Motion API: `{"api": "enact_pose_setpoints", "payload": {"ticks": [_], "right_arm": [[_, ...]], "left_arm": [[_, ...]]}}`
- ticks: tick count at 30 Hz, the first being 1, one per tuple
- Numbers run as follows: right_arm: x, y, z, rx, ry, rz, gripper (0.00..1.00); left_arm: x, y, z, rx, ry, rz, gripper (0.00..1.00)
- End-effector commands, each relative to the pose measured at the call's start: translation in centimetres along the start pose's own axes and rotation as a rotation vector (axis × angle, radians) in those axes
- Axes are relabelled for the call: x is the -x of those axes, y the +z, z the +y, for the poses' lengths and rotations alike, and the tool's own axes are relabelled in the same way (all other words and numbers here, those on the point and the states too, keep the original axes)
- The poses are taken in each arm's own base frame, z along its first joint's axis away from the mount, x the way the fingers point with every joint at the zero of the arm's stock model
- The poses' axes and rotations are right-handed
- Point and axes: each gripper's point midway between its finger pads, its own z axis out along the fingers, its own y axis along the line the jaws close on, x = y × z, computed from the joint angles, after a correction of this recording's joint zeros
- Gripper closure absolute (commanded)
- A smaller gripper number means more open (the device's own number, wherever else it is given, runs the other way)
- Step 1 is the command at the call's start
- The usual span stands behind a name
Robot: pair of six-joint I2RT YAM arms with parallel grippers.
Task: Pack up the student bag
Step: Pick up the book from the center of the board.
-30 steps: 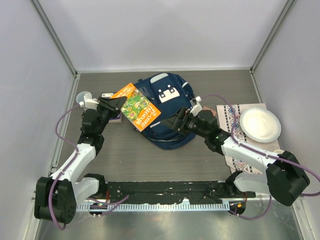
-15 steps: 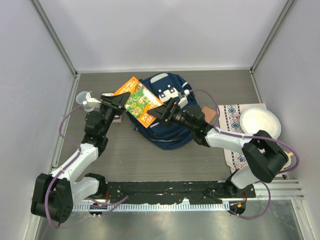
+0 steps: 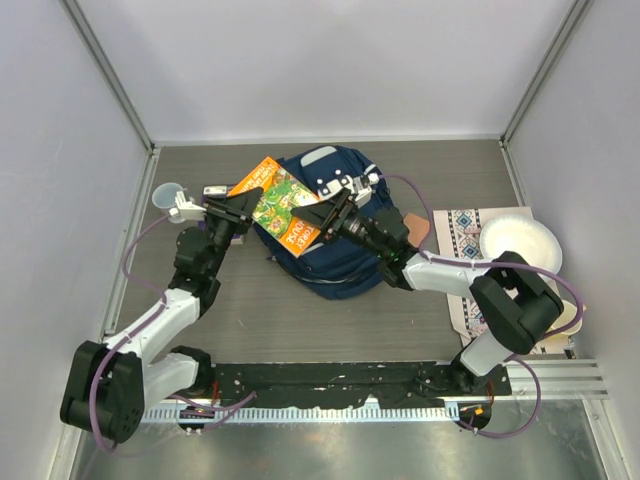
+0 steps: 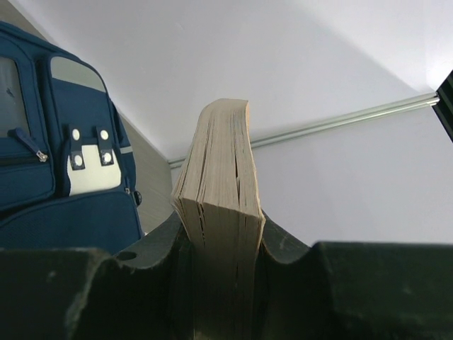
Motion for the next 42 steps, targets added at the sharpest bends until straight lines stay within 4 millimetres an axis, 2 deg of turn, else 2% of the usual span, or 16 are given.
{"api": "enact_pose_setpoints", "payload": {"ticks": [1,4,8,16,19,20,24,25,26,27,28,29,31,34,36,42], "right_arm": [[0.3,-0.9,3.0,0.086,-0.032,-0.049,0.3],[0.4,-1.0,2.5,0.064,-0.035,-0.065,0.36],[0.4,-1.3,2.7,0.078,-0.04,-0.079,0.6],[1.1,-0.8,3.4,0.085,-0.081,-0.102,0.57],[1.0,-0.8,3.4,0.086,-0.086,-0.098,0.83],[1.0,-0.9,3.7,0.094,-0.088,-0.097,0.97],[1.5,-2.0,3.2,0.045,-0.131,-0.127,0.99],[1.7,-2.7,2.8,0.003,-0.162,-0.135,0.99],[2.3,-3.2,2.6,-0.029,-0.183,-0.166,0.99],[3.0,-3.7,2.3,-0.063,-0.207,-0.192,0.99],[3.4,-5.0,1.6,-0.143,-0.257,-0.204,0.99],[5.0,-5.9,0.6,-0.233,-0.278,-0.283,0.99],[6.6,-8.5,-1.1,-0.41,-0.353,-0.321,0.99],[9.8,-12.7,-3.0,-0.59,-0.422,-0.449,0.99],[11.7,-15.6,-2.0,-0.621,-0.449,-0.552,0.99],[15.9,-22.9,-1.0,-0.81,-0.539,-0.748,0.99]], "left_arm": [[1.9,0.0,-3.7,-0.131,-0.013,-0.099,1.0],[1.8,0.1,-3.8,-0.131,-0.013,-0.097,1.0],[1.3,0.3,-3.9,-0.134,-0.008,-0.083,1.0],[-1.0,0.3,-3.0,-0.117,0.004,-0.009,1.0],[-1.6,0.2,-2.9,-0.117,0.017,0.009,1.0],[-1.8,0.2,-2.9,-0.119,0.018,0.016,1.0],[-1.8,0.0,-1.7,-0.073,0.057,0.017,0.89],[-2.2,-0.1,-0.7,-0.023,0.078,0.037,0.68],[-2.4,0.1,-1.1,-0.021,0.117,0.06,0.59],[-2.9,0.1,-0.8,-0.009,0.192,0.098,0.38],[-3.7,-0.3,1.7,0.101,0.236,0.156,0.28],[-3.7,0.0,1.0,0.114,0.277,0.176,0.22],[-4.9,-0.9,3.5,0.2,0.39,0.283,0.12],[-6.7,-1.5,4.9,0.228,0.508,0.421,0.06],[-8.1,-1.3,5.2,0.233,0.574,0.491,0.04],[-16.2,-2.2,5.8,0.188,0.881,0.785,0.03]]}}
